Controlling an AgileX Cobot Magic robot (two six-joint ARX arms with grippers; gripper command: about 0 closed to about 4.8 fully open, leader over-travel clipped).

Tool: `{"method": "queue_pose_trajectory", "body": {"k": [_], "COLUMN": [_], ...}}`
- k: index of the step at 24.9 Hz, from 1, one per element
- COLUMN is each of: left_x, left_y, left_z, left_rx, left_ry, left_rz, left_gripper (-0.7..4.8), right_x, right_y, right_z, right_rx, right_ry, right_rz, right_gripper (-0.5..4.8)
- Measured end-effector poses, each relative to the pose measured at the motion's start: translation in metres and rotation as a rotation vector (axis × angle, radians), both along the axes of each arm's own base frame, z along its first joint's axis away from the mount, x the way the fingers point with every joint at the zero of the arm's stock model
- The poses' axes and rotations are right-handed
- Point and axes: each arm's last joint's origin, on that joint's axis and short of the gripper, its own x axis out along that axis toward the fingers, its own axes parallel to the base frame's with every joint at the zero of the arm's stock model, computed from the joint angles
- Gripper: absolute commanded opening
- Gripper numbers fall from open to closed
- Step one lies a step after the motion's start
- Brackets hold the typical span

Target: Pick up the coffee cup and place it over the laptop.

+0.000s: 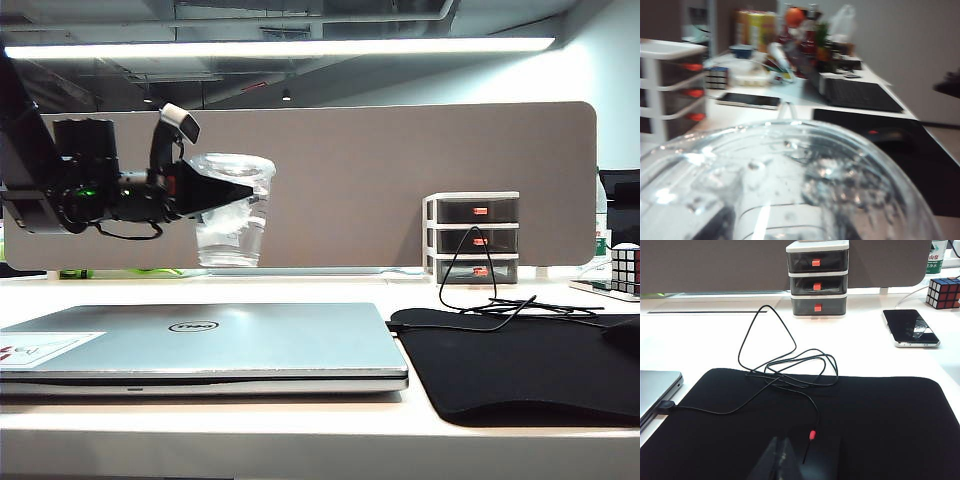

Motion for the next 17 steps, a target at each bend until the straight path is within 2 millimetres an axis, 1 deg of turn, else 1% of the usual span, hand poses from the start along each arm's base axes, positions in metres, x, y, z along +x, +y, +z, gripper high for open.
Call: {"method": "queue_pose_trajectory", "body": {"k": [6,8,10,12,17], "left_x": [-0.021,-0.027,-0.033,-0.042,-0.060], "left_y": [0.001,0.001,0.002,0.002,0.004], "left_z": [0.014,0.016,0.016,0.009,0.000], "left_rx": [-0.005,-0.006,-0.005,-0.003,0.002], "left_ry": [-0.053,-0.056,-0.055,-0.025,0.019], "left_rz": [-0.011,-0.012,-0.016,-0.017,-0.029], "left_gripper": [2.14,2.14,2.14,2.14,2.14], "right_x": [0.000,0.000,0.000,-0.001,-0.003], "right_y": [0.000,0.001,0.003,0.007,0.011], "right_z": [0.000,0.000,0.000,0.000,0.000], "right_rx": [0.000,0.003,0.010,0.020,0.035], "right_ry": [0.000,0.000,0.001,0.002,0.005], "right_rz": [0.002,0.038,0.118,0.243,0.406], "right_gripper": [-0.06,-0.06,-0.06,-0.06,-0.05]}}
